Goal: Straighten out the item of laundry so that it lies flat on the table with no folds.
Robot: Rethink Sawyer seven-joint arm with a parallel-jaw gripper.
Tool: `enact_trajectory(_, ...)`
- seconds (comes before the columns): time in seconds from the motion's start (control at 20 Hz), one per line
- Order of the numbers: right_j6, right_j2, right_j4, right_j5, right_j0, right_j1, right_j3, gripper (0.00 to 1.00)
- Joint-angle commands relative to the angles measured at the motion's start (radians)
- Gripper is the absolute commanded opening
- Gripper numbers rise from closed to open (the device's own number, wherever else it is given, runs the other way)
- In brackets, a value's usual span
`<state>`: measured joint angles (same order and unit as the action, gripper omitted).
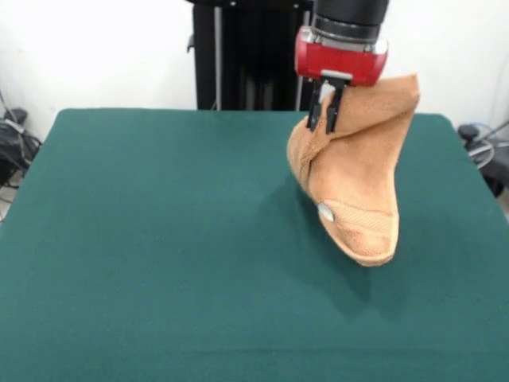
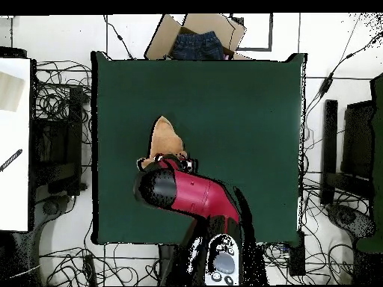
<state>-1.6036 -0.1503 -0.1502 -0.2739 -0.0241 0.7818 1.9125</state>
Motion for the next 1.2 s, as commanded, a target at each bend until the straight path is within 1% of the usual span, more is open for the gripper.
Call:
enact_trajectory(0.05,-0.227,0.028,-0.033,-0.092,0.054,0.008,0.049,0.0)
enact_trajectory(0.15,-0.249,0.002,-0.034,-0.071,0.087,-0.003,0.042,0.0)
enact_trajectory(0.3,-0.261,0.005,-0.044,-0.028,0.098,-0.021,0.048,0.0)
enact_trajectory(0.4,-0.276,-0.005,-0.055,-0.035,0.117,-0.017,0.046,0.0)
enact_trajectory(0.55,-0.302,-0.055,-0.067,-0.108,0.179,0.021,0.029,0.0)
enact_trajectory(0.7,-0.316,-0.134,-0.058,-0.251,0.246,0.093,-0.009,0.0)
enact_trajectory(0.8,-0.317,-0.15,-0.06,-0.31,0.256,0.113,-0.028,0.0)
enact_trajectory(1.1,-0.325,-0.177,-0.067,-0.359,0.279,0.121,-0.055,0.0)
enact_trajectory(1.2,-0.313,-0.177,-0.067,-0.382,0.271,0.129,-0.064,0.0)
